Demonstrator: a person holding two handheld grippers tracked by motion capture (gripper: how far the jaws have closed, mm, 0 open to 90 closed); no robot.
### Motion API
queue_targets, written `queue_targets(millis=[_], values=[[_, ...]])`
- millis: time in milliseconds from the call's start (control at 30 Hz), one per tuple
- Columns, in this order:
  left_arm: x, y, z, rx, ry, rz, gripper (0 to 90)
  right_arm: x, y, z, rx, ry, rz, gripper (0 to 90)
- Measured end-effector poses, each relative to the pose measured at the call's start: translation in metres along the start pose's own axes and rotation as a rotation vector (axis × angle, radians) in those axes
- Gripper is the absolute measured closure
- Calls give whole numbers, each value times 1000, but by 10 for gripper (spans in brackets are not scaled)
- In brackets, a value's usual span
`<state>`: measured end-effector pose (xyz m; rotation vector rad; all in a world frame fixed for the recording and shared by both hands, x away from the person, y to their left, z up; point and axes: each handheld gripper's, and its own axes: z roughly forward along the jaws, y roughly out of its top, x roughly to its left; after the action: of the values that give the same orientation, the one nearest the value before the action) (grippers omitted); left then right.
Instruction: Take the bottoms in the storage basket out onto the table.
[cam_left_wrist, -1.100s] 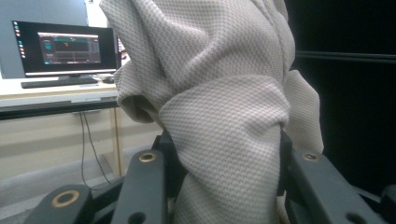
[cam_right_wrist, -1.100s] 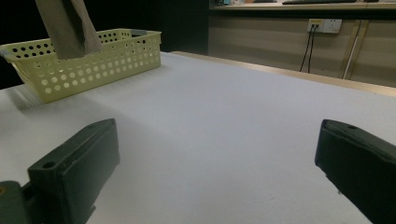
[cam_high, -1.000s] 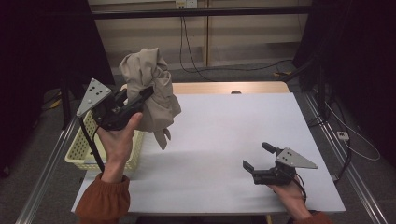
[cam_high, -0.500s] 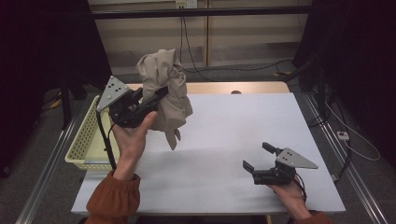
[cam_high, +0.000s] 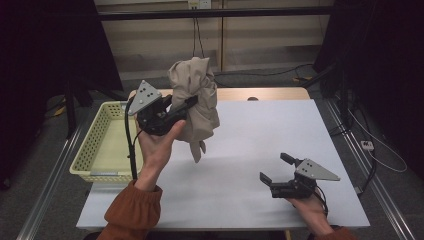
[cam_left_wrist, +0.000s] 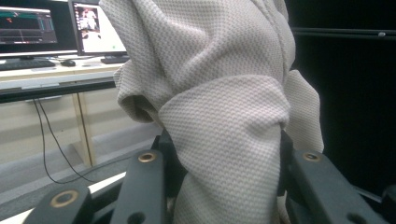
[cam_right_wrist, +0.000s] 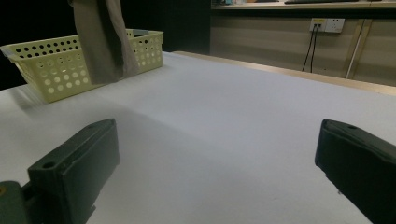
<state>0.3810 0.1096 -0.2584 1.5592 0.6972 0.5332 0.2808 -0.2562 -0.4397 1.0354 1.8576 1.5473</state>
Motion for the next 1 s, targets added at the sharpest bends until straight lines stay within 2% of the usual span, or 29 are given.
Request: queue_targets(millis=[233,367,467,1000], values=[[-6,-2,10,16,-8,-17,618,0,0,0,0,1,2,0],[-8,-4,15,29,2,-14,619,0,0,0,-1,1,-2,0],[-9,-6,21,32,-13,-17,619,0,0,0,1,0,1,0],[-20,-19,53,95,-15,-9,619,0,0,-1,1,5,-5,0]])
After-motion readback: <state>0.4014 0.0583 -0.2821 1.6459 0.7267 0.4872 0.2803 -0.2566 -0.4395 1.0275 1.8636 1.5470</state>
